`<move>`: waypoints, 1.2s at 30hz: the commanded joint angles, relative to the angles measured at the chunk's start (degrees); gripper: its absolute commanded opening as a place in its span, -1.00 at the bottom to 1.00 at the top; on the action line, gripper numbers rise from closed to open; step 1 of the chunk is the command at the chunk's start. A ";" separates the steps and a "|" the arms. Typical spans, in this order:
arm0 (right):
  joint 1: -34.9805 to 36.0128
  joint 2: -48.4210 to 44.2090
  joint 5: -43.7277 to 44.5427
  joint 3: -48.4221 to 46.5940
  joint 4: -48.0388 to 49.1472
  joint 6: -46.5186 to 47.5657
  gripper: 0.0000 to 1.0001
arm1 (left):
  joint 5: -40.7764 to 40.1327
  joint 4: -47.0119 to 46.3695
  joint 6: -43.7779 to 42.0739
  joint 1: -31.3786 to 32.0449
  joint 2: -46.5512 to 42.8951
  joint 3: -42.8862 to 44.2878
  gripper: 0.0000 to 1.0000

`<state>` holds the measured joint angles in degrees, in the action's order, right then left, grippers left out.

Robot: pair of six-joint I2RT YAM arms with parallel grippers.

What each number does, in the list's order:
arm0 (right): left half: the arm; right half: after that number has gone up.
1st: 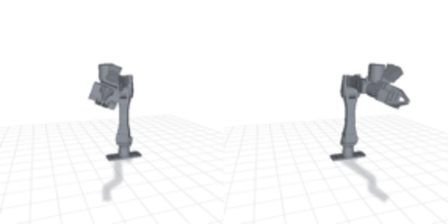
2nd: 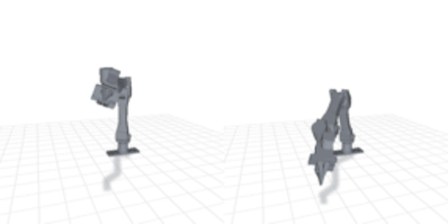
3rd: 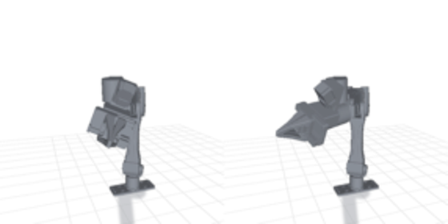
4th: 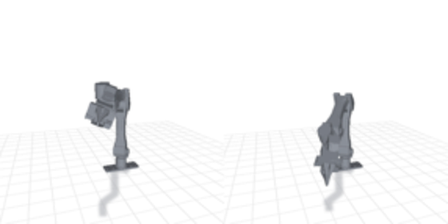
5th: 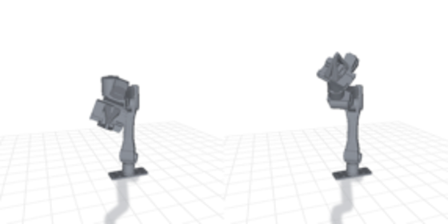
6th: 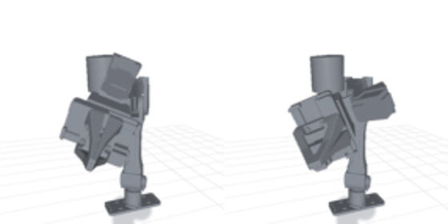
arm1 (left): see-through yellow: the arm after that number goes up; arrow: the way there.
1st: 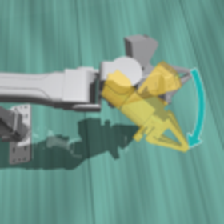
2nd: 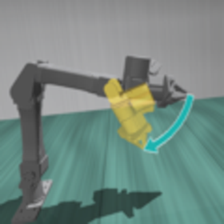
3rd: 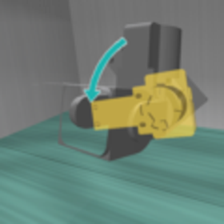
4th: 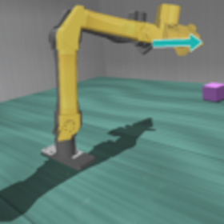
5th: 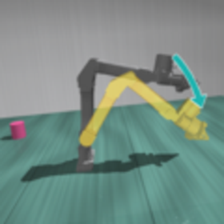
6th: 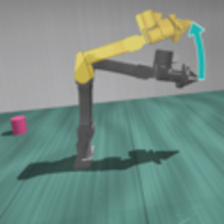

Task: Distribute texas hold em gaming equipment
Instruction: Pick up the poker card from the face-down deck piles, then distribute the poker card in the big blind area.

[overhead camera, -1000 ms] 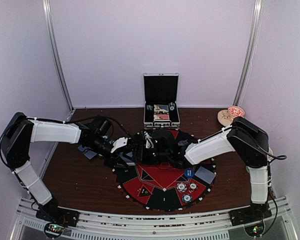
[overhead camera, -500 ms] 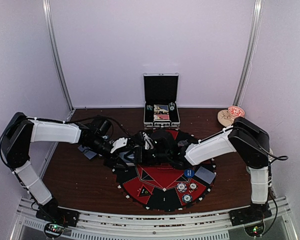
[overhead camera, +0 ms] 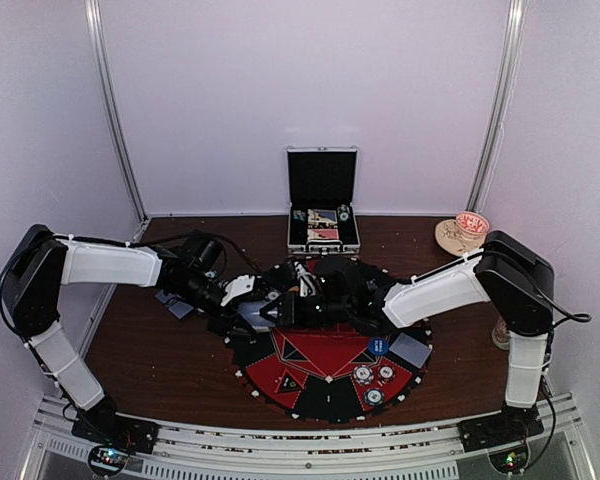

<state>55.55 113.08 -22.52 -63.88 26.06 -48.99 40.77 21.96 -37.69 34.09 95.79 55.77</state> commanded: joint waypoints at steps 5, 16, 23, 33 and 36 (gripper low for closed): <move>-1.91 -4.11 2.74 1.81 -2.50 1.69 -0.51 | 3.60 0.97 -1.51 0.34 -0.91 0.37 -0.11; -1.85 -5.31 0.83 3.44 -0.64 1.61 -0.83 | 3.36 0.90 -1.49 0.36 -0.64 0.37 -0.11; -1.97 -7.53 1.50 5.66 0.65 1.60 -1.00 | 3.15 0.92 -1.51 0.31 -0.41 0.39 -0.11; -5.86 -16.12 12.72 13.85 6.72 -2.68 -1.00 | 2.91 0.93 -1.50 0.32 0.02 0.61 -0.11; -6.77 -13.60 15.94 11.23 5.51 -2.96 -1.00 | 2.91 0.90 -1.51 0.31 -0.07 0.65 -0.11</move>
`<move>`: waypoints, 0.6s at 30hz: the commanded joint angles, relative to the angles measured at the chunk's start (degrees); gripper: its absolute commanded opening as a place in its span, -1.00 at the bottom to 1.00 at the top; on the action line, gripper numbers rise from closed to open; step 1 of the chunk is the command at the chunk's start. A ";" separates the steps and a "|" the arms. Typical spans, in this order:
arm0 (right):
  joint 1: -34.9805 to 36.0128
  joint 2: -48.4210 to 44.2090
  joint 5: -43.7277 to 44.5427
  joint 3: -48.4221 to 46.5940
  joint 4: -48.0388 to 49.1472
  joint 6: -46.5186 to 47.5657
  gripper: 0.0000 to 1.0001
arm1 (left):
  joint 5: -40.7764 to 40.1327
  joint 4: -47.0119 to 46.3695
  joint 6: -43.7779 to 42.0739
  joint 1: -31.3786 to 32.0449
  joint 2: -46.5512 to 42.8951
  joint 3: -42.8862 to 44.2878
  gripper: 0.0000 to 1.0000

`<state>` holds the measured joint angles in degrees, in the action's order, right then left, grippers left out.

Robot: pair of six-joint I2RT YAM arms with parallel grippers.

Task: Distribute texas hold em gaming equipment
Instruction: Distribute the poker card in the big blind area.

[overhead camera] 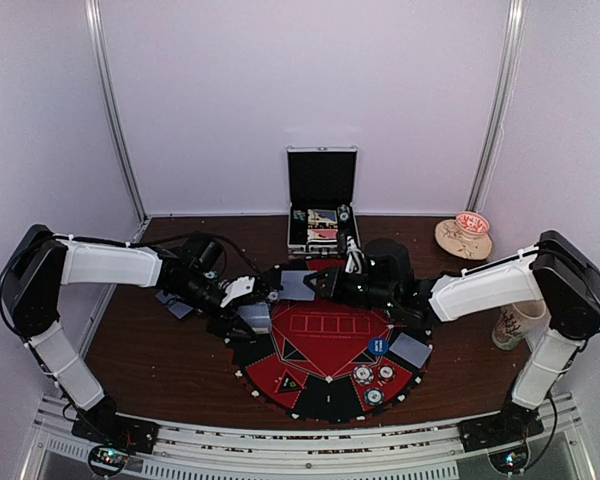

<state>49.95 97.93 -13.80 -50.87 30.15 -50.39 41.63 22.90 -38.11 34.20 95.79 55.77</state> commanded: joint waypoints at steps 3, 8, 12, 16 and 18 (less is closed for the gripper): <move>-2.01 7.65 7.37 -8.31 -0.74 -1.40 -1.00 | 2.14 -0.04 -1.15 0.23 0.01 0.48 -0.11; -3.90 17.95 7.97 -19.33 -3.83 -1.63 -1.00 | 2.14 -0.04 -1.26 0.19 -0.45 0.42 -0.11; -5.90 24.64 7.75 -26.58 -5.51 -2.56 -1.00 | 2.23 -0.03 -1.31 0.18 -0.73 0.29 -0.10; -7.04 30.23 6.76 -33.12 -7.90 -2.63 -1.00 | 2.31 -0.02 -1.29 0.19 -0.47 0.36 -0.11; -7.30 32.83 6.41 -36.26 -9.68 -2.45 -1.00 | 2.32 0.00 -1.34 0.24 -0.39 0.37 -0.11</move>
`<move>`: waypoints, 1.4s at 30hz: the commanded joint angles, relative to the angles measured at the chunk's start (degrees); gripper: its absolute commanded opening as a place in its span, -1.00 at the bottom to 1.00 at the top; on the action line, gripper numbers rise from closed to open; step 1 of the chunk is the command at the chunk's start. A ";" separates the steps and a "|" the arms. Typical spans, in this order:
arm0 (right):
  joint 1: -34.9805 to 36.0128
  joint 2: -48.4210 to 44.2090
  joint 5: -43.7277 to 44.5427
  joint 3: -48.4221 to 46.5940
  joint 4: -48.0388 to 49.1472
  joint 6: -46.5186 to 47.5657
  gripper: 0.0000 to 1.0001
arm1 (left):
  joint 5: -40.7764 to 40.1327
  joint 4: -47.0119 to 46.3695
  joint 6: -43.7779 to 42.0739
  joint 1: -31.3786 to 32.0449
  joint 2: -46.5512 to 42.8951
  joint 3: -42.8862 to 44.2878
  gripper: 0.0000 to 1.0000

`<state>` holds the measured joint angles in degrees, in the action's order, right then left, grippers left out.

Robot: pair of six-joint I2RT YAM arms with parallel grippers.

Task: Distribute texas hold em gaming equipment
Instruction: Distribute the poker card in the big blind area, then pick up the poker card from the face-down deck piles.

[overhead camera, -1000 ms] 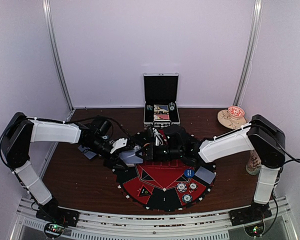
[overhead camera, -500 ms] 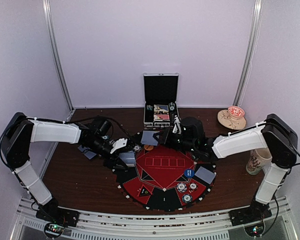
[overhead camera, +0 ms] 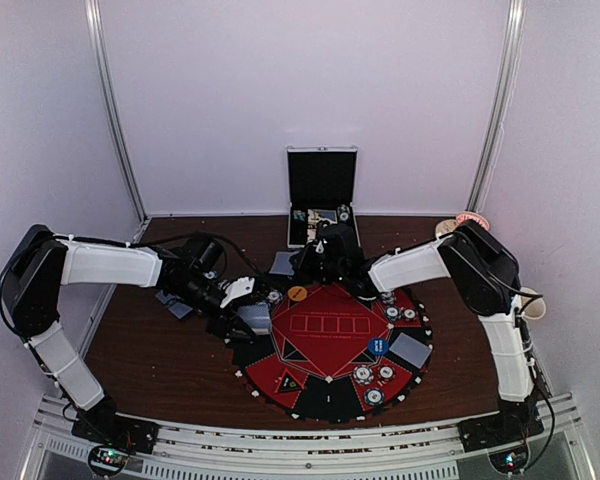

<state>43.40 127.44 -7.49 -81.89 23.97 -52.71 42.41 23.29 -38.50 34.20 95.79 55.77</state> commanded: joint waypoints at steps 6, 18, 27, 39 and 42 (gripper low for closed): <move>-1.41 8.11 0.83 -11.10 -7.37 0.22 -1.00 | 1.47 -0.40 -1.05 0.22 -0.37 0.35 -0.11; -1.56 11.64 0.37 -15.04 -10.96 0.81 -0.79 | 1.53 -0.43 -1.04 0.24 0.18 0.39 -0.11; -0.81 7.18 5.22 -11.63 -14.64 4.47 -0.10 | 1.71 -0.44 -1.00 0.25 0.54 0.65 -0.11; 0.05 -3.52 10.61 -6.44 -18.91 10.38 0.64 | 1.62 -0.43 -1.00 0.19 0.84 0.72 -0.11; 0.79 -9.48 10.21 -0.69 -17.15 11.38 0.66 | 1.62 -0.37 -1.00 0.21 0.83 0.73 -0.11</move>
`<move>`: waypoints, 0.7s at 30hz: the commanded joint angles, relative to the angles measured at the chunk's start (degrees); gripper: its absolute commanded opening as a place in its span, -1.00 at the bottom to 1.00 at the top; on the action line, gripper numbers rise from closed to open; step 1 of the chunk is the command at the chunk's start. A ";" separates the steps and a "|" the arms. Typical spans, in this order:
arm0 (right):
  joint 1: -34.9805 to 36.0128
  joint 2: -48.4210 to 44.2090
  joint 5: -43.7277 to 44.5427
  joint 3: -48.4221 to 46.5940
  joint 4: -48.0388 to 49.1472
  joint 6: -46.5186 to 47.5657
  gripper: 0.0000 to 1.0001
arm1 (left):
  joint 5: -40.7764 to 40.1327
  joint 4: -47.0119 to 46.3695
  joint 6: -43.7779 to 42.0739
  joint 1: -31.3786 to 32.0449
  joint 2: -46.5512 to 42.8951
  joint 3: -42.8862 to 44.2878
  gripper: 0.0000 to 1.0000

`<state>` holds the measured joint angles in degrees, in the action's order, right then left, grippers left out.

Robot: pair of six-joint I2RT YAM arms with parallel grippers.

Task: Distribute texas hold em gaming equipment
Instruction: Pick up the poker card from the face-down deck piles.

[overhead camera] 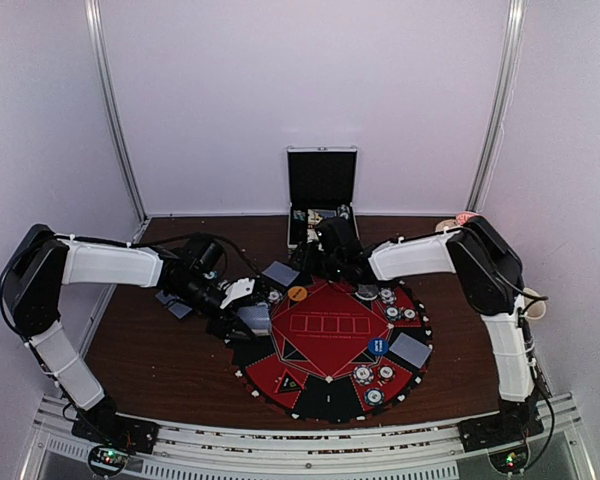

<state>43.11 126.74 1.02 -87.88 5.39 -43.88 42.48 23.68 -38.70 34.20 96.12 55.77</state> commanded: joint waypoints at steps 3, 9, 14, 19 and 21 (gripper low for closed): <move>2.55 -15.40 -0.34 13.93 5.60 2.98 0.65 | 1.47 -0.79 -0.83 0.18 0.50 0.67 -0.11; 8.37 -23.29 -7.05 25.66 13.98 2.61 0.64 | 1.34 -0.79 -0.76 0.23 0.64 0.78 -0.11; 14.32 -24.77 -7.74 28.78 16.63 2.57 0.64 | 1.32 -0.77 -0.61 0.24 0.34 0.73 -0.11; 16.95 -24.66 -7.64 30.12 19.48 1.45 0.64 | 1.38 -0.78 -0.68 0.18 -0.01 0.50 -0.11; 17.45 -23.82 -7.53 30.03 19.93 1.38 0.64 | 1.45 -0.79 -0.67 0.23 -0.03 0.50 -0.11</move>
<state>60.07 103.57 -6.52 -58.13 21.30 -41.98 42.48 23.70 -38.70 34.20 96.14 55.77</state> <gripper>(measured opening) 0.821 0.464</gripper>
